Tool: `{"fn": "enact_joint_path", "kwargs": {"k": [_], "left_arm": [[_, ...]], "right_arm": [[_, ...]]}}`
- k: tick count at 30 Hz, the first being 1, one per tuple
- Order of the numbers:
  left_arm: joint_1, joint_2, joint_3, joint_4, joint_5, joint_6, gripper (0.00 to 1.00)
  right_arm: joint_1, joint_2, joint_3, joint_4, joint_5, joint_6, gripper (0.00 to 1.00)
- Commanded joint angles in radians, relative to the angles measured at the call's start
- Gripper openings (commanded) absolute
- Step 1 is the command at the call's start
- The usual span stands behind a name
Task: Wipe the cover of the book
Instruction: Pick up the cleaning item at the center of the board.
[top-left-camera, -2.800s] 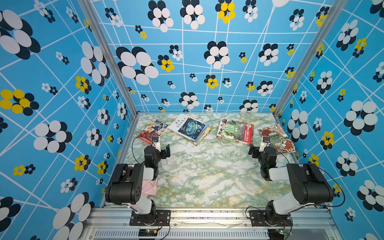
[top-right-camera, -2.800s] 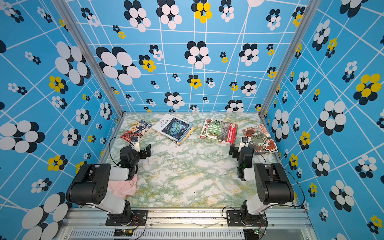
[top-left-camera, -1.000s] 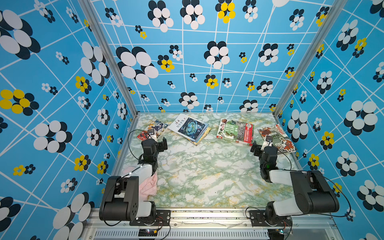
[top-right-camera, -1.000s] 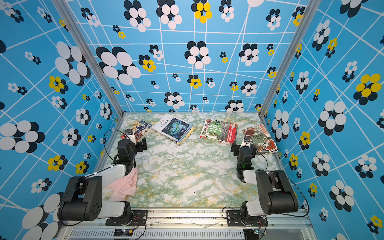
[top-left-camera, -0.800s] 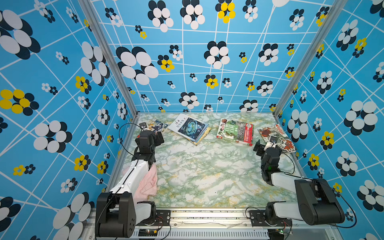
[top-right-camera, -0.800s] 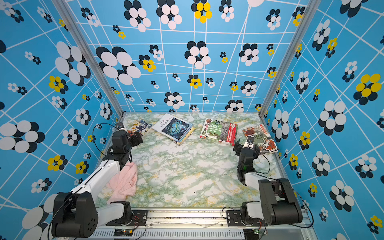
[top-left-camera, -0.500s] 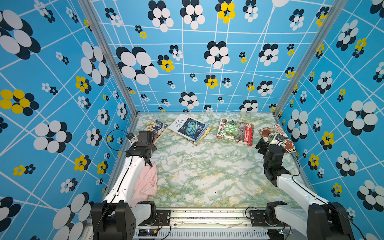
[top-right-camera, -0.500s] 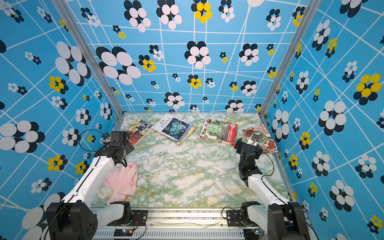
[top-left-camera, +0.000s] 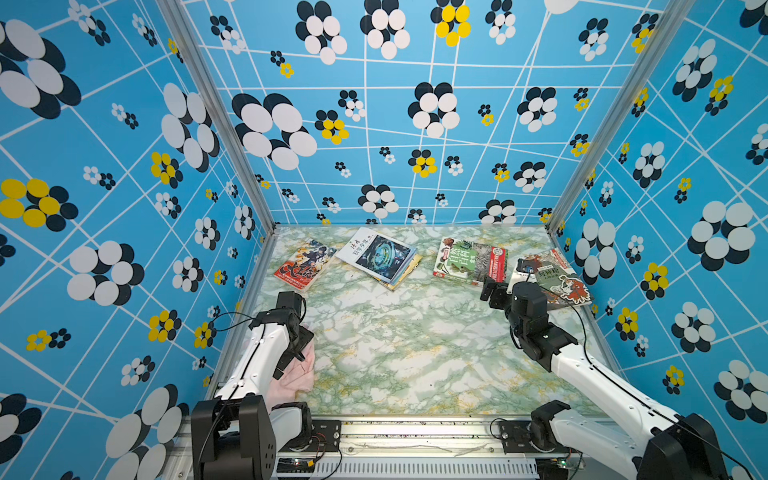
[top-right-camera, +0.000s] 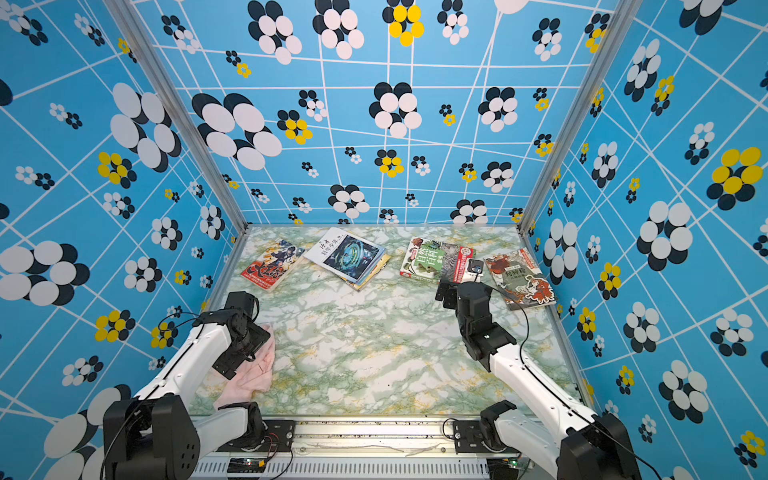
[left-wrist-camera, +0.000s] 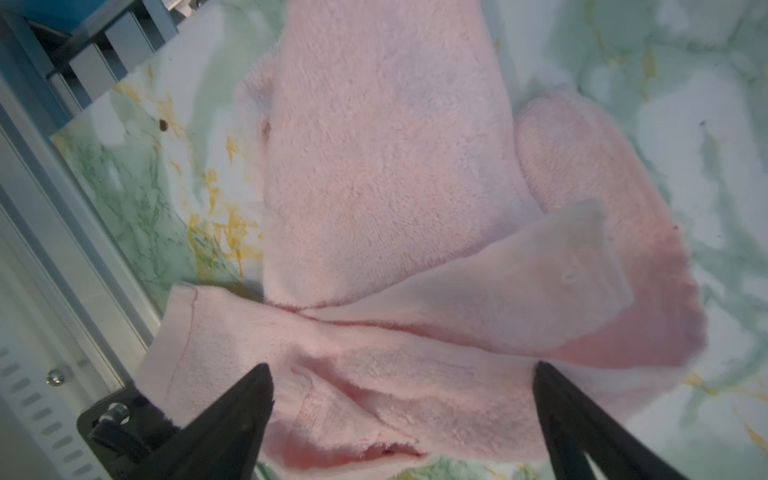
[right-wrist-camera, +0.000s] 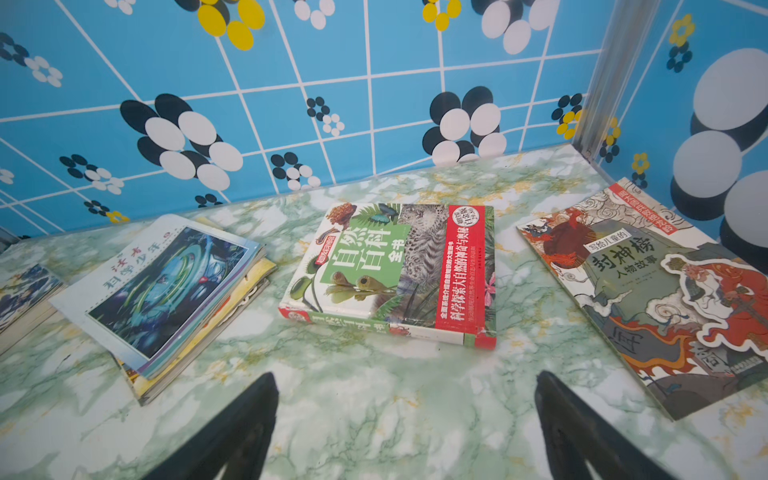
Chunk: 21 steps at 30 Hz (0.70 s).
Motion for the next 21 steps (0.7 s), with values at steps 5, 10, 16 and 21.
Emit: {"fn": "enact_joint_path", "kwargs": {"k": [5,10,16,21], "left_arm": [[0.018,-0.016,-0.092,0.141,0.063,0.012,0.92],[0.015,-0.041,-0.187,0.265,0.156,0.014,0.76],[-0.013,-0.032,-0.242,0.359,0.235,0.052,0.59],[-0.13,0.051,-0.239,0.461,0.301,0.079,0.32]], "right_arm": [[0.05,0.034,0.058,-0.067,-0.038,0.029,0.98],[0.068,0.05,0.08,-0.095,-0.075,0.038,0.98],[0.068,0.069,0.098,-0.112,-0.135,0.065,0.98],[0.069,0.101,0.118,-0.099,-0.192,0.101,0.99]]}}
